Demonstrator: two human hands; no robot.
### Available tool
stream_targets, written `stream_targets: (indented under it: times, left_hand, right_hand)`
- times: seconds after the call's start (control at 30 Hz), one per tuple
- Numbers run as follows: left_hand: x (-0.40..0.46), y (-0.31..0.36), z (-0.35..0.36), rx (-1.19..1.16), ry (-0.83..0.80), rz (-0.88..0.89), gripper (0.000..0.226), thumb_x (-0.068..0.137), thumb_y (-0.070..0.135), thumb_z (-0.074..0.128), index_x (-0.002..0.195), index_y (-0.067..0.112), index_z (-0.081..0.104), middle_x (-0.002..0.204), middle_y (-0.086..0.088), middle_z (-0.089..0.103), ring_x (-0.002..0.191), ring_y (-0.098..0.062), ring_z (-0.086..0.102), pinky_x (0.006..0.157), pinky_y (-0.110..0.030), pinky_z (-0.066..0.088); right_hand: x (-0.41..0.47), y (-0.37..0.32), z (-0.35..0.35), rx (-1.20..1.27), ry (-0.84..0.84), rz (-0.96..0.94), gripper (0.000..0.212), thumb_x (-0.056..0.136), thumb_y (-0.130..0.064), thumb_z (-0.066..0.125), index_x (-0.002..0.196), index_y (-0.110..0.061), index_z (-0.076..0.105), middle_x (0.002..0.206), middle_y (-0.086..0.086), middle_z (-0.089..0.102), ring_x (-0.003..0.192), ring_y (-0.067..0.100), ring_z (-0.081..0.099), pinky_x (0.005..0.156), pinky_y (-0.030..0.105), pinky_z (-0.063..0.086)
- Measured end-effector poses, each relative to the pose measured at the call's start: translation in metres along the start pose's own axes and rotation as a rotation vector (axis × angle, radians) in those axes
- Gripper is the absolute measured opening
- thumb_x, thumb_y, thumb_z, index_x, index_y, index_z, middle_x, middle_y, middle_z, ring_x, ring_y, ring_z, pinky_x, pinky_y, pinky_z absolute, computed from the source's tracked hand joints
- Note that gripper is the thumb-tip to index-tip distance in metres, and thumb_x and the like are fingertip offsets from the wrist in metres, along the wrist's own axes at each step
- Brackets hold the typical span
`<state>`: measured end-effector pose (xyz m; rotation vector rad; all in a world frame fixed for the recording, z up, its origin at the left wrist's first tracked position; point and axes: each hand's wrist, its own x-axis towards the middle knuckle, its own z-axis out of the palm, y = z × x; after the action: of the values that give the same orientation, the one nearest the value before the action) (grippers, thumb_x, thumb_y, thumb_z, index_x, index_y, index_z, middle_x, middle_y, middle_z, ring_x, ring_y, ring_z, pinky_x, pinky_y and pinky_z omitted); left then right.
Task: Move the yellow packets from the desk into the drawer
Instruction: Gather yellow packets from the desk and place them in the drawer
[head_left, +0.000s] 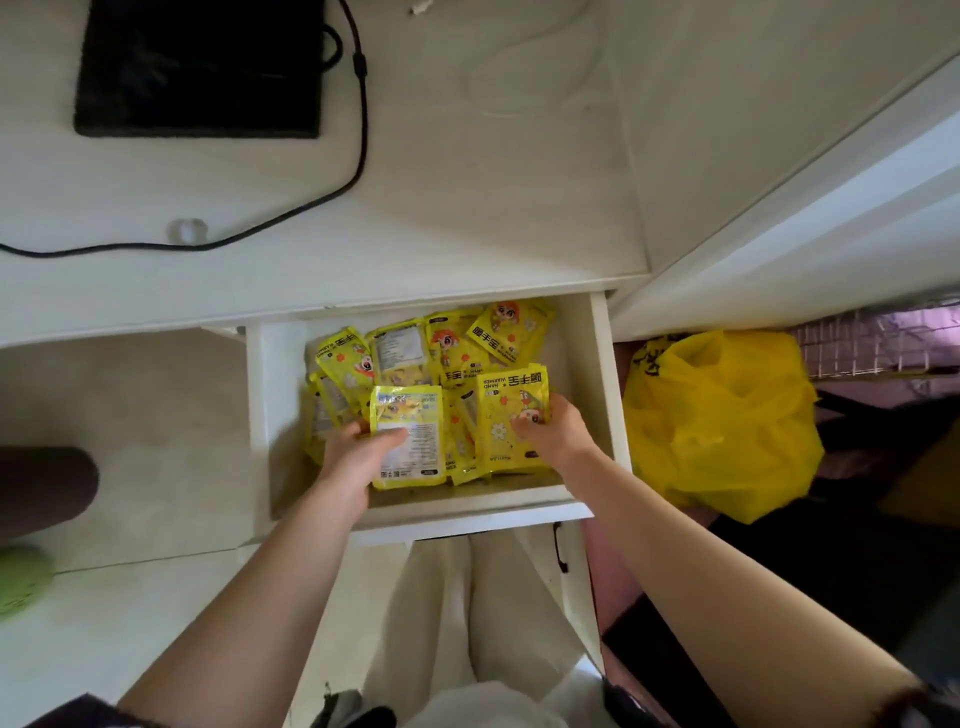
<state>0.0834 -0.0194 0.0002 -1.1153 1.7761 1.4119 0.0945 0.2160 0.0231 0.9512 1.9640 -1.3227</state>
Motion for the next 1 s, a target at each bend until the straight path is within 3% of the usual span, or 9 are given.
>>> stream_targets:
  times: [0.07, 0.17, 0.3, 0.4, 0.5, 0.7, 0.83, 1.0]
  left_hand:
    - [0.002, -0.001, 0.001, 0.022, -0.029, -0.009, 0.047, 0.075, 0.009, 0.079, 0.119, 0.012, 0.062, 0.112, -0.008, 0.07, 0.099, -0.024, 0.066, 0.094, -0.042, 0.05]
    - [0.004, -0.005, -0.002, 0.162, 0.014, 0.041, 0.042, 0.078, 0.011, 0.077, 0.118, 0.012, 0.063, 0.115, -0.009, 0.069, 0.101, -0.026, 0.066, 0.094, -0.043, 0.05]
    - [-0.004, -0.006, -0.012, 0.357, 0.137, 0.127, 0.029, 0.084, 0.014, 0.071, 0.111, 0.007, 0.063, 0.106, -0.008, 0.067, 0.09, -0.024, 0.061, 0.077, -0.031, 0.046]
    - [-0.009, -0.006, -0.021, 0.457, 0.12, 0.153, 0.035, 0.083, 0.018, 0.072, 0.117, 0.011, 0.064, 0.109, -0.005, 0.066, 0.094, -0.024, 0.06, 0.085, -0.032, 0.047]
    - [-0.012, -0.004, -0.031, 0.495, 0.129, 0.142, 0.054, 0.083, 0.016, 0.072, 0.134, 0.012, 0.054, 0.128, -0.007, 0.063, 0.112, -0.026, 0.06, 0.098, -0.036, 0.047]
    - [-0.037, -0.003, -0.041, 0.486, 0.122, 0.219, 0.046, 0.084, 0.008, 0.07, 0.128, 0.006, 0.058, 0.122, -0.01, 0.065, 0.111, -0.025, 0.061, 0.1, -0.035, 0.046]
    - [-0.063, -0.008, -0.044, 0.481, 0.147, 0.341, 0.034, 0.086, 0.008, 0.066, 0.12, 0.008, 0.062, 0.112, -0.007, 0.069, 0.104, -0.022, 0.065, 0.089, -0.029, 0.048]
    - [-0.103, -0.018, -0.052, 0.497, 0.254, 0.479, 0.025, 0.088, 0.013, 0.063, 0.114, 0.013, 0.065, 0.105, -0.005, 0.072, 0.094, -0.021, 0.067, 0.083, -0.025, 0.047]
  right_hand:
    - [0.007, 0.005, 0.003, -0.095, -0.036, -0.004, 0.033, 0.086, -0.021, 0.066, 0.114, -0.008, 0.055, 0.099, 0.008, 0.064, 0.083, 0.022, 0.059, 0.067, 0.031, 0.05]
    - [0.012, 0.013, 0.002, -0.168, -0.071, 0.003, 0.036, 0.083, -0.02, 0.072, 0.116, -0.012, 0.061, 0.101, 0.006, 0.068, 0.093, 0.024, 0.064, 0.079, 0.036, 0.055]
    - [0.01, 0.014, -0.004, -0.257, -0.071, 0.001, 0.038, 0.081, -0.022, 0.074, 0.114, -0.011, 0.059, 0.105, 0.005, 0.067, 0.098, 0.026, 0.063, 0.084, 0.035, 0.052]
    - [0.005, 0.011, -0.009, -0.353, -0.086, 0.032, 0.035, 0.083, -0.028, 0.072, 0.111, -0.012, 0.06, 0.097, 0.005, 0.064, 0.093, 0.026, 0.061, 0.076, 0.032, 0.049]
    - [-0.002, 0.009, -0.016, -0.508, -0.079, 0.051, 0.027, 0.089, -0.026, 0.061, 0.11, -0.01, 0.064, 0.091, 0.006, 0.063, 0.083, 0.025, 0.059, 0.068, 0.029, 0.045]
    - [-0.025, -0.001, -0.029, -0.711, -0.067, -0.011, 0.025, 0.092, -0.021, 0.048, 0.105, -0.007, 0.065, 0.088, 0.009, 0.063, 0.074, 0.025, 0.055, 0.055, 0.025, 0.041]
    - [-0.041, -0.015, -0.029, -0.842, -0.088, -0.131, 0.033, 0.093, -0.015, 0.041, 0.121, -0.008, 0.057, 0.106, 0.015, 0.064, 0.081, 0.027, 0.051, 0.066, 0.029, 0.042]
    - [-0.068, -0.029, -0.016, -0.896, -0.101, -0.367, 0.035, 0.096, -0.024, 0.045, 0.129, -0.012, 0.05, 0.117, 0.011, 0.064, 0.101, 0.031, 0.062, 0.078, 0.035, 0.052]
